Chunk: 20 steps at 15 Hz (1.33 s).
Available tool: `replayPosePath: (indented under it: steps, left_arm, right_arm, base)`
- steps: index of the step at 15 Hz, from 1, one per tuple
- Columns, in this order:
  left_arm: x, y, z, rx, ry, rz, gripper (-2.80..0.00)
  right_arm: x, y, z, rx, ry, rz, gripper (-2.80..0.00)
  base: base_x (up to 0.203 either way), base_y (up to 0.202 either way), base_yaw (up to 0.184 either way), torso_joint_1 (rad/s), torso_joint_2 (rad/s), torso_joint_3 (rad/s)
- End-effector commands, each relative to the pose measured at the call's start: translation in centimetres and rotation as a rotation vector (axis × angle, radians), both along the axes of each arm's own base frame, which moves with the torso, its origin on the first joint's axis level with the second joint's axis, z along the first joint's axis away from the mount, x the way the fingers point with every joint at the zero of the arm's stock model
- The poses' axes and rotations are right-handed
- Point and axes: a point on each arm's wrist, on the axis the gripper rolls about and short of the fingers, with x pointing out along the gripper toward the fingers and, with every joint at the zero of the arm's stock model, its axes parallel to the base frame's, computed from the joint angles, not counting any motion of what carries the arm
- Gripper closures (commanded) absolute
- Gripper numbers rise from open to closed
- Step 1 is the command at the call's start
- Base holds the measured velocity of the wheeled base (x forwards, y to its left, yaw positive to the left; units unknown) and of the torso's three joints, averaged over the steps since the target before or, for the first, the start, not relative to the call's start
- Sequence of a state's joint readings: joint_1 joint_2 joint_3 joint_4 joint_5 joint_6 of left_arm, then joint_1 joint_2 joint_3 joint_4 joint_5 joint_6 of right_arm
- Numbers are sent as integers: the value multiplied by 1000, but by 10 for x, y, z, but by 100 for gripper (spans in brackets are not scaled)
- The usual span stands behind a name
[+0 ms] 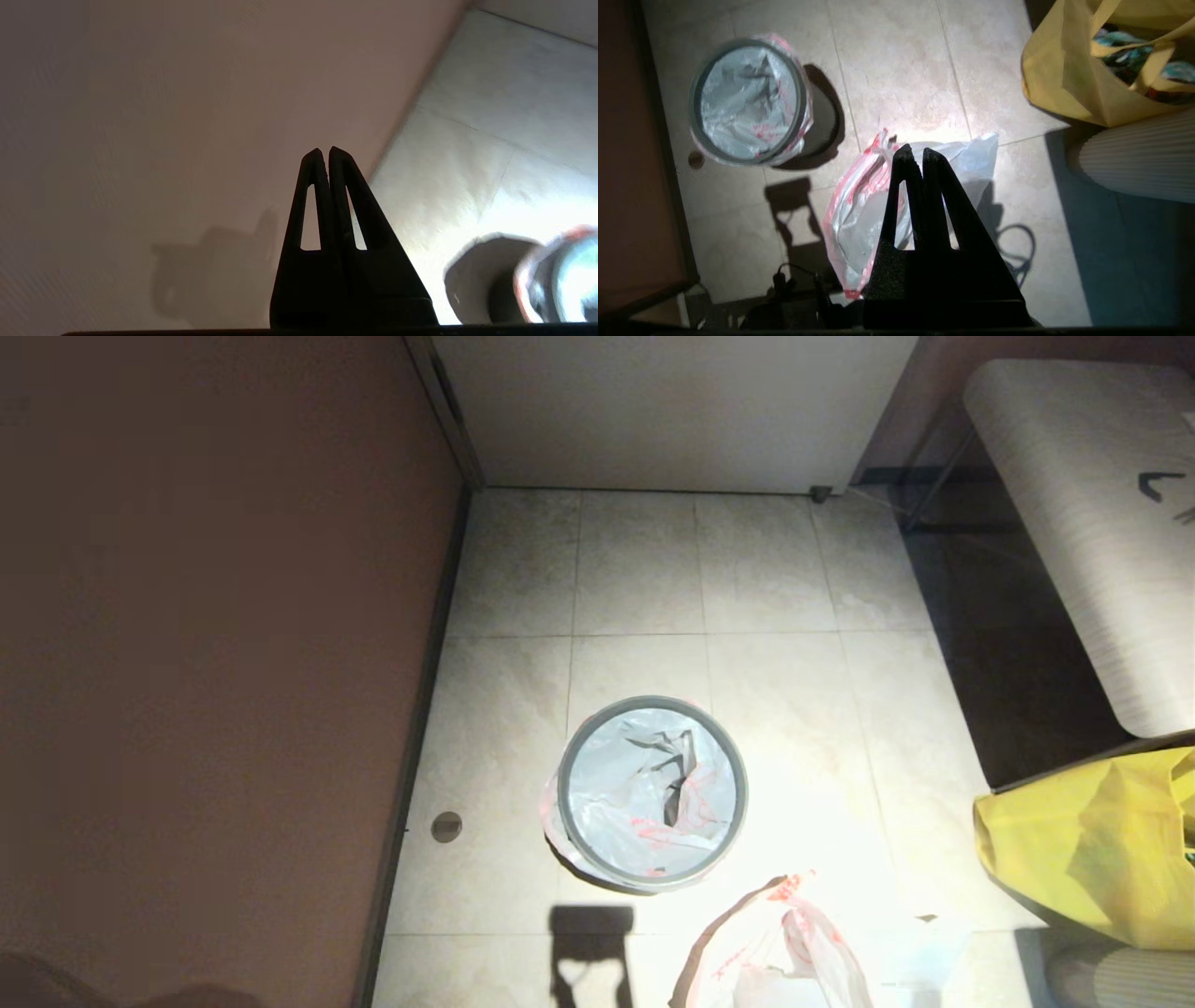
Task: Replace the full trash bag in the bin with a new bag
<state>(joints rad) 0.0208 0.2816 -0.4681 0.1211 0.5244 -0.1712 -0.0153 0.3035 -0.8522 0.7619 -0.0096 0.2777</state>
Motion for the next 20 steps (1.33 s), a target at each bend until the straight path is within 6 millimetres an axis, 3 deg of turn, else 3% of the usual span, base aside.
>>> replayPosePath:
  steps: [1, 5, 8, 11, 13, 17, 20]
  left_arm:
    - [-1, -2, -22, -7, 5, -29, 0]
    - [-2, -5, -58, 2, 20, -275, 0]
    - [-9, -10, -81, 34, -20, -510, 0]
    - [1, -11, -105, 143, 93, -534, 0]
    - [7, -11, -118, 217, 124, -533, 0]
    - [8, -11, -121, 225, 127, -540, 0]
    - [8, -11, -120, 217, 120, -540, 0]
  right_arm:
    - [-5, 1, -28, -15, 19, 48, 0]
    - [4, 0, -75, -71, 76, 90, 0]
    - [24, 1, -115, -132, -27, 121, 0]
    - [47, 1, -136, -144, -197, 128, 0]
    - [49, 1, -138, -151, -233, 135, 0]
    - [53, -1, -149, -311, -185, 56, 0]
    - [54, -1, -149, -246, -189, 49, 0]
  base:
    - [0, 0, 0, 0, 0, 0]
    - [0, 0, 0, 0, 0, 0]
    - [0, 0, 0, 0, 0, 0]
    - [0, 0, 0, 0, 0, 0]
    - [0, 0, 0, 0, 0, 0]
    - [0, 0, 0, 0, 0, 0]
    - [0, 0, 0, 0, 0, 0]
